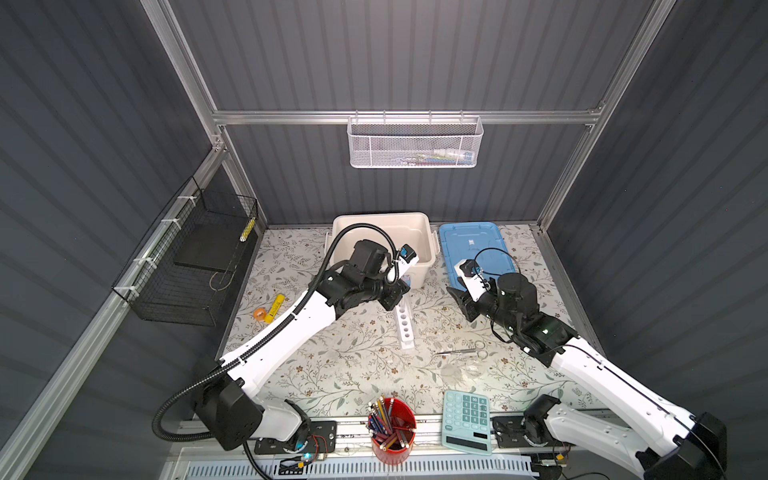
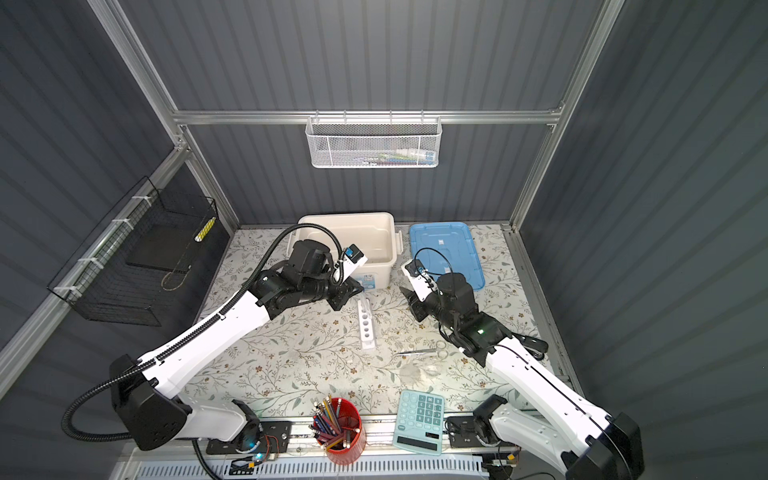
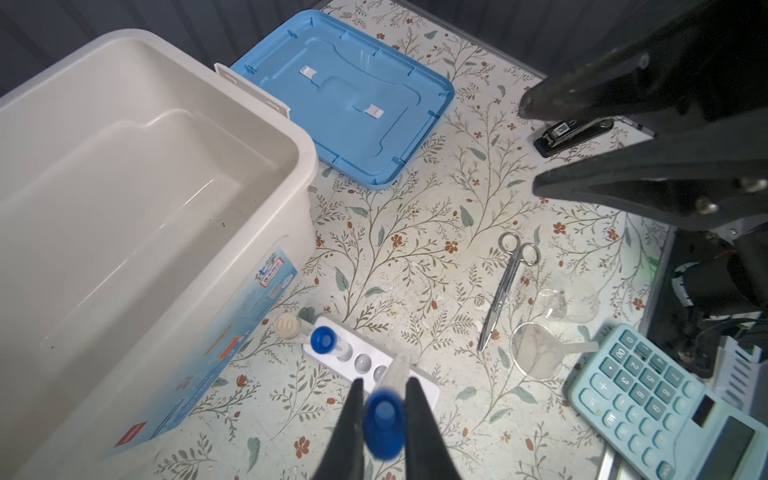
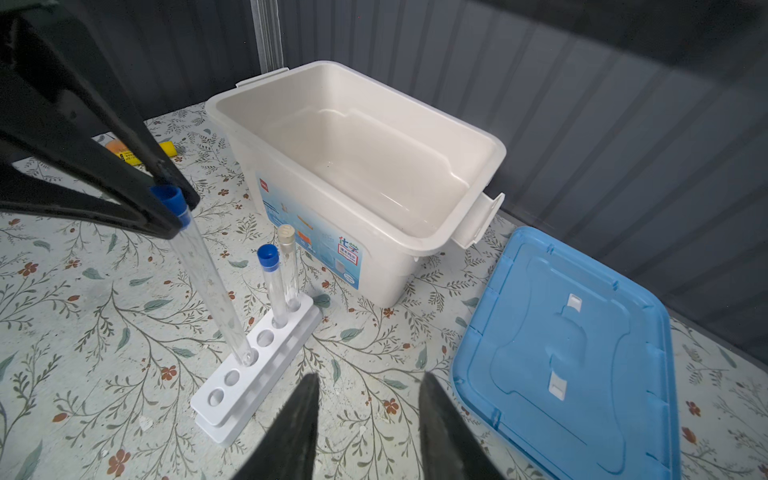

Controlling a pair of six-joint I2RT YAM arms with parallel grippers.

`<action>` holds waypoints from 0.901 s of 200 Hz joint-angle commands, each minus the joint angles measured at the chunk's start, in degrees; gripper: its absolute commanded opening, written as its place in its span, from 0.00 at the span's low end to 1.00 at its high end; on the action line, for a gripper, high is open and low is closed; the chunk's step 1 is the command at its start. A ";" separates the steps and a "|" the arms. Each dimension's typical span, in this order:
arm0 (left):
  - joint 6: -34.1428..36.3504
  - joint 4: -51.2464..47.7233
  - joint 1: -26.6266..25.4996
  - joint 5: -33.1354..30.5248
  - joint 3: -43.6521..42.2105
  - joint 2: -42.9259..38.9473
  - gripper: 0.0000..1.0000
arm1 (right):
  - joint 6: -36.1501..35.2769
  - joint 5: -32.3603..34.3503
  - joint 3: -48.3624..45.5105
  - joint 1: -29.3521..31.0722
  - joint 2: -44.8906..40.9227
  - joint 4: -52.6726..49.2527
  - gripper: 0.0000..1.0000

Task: Organize the chemistry lab equipment
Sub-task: 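Close the left gripper on the blue cap while the right gripper opens, then lower the tube with the left gripper into the rack beside the other blue-capped tube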

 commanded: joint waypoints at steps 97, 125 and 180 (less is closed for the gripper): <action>2.02 0.03 -1.38 -6.62 -0.25 2.16 0.01 | 1.89 -2.82 -1.46 -2.12 1.12 2.71 0.41; 1.23 1.56 -1.39 -5.71 -1.28 2.00 0.00 | 2.01 -2.91 -1.46 -2.32 1.25 2.75 0.41; -0.81 4.33 -1.31 -3.45 -3.03 2.28 0.00 | 2.00 -3.17 -1.55 -2.76 1.43 2.60 0.41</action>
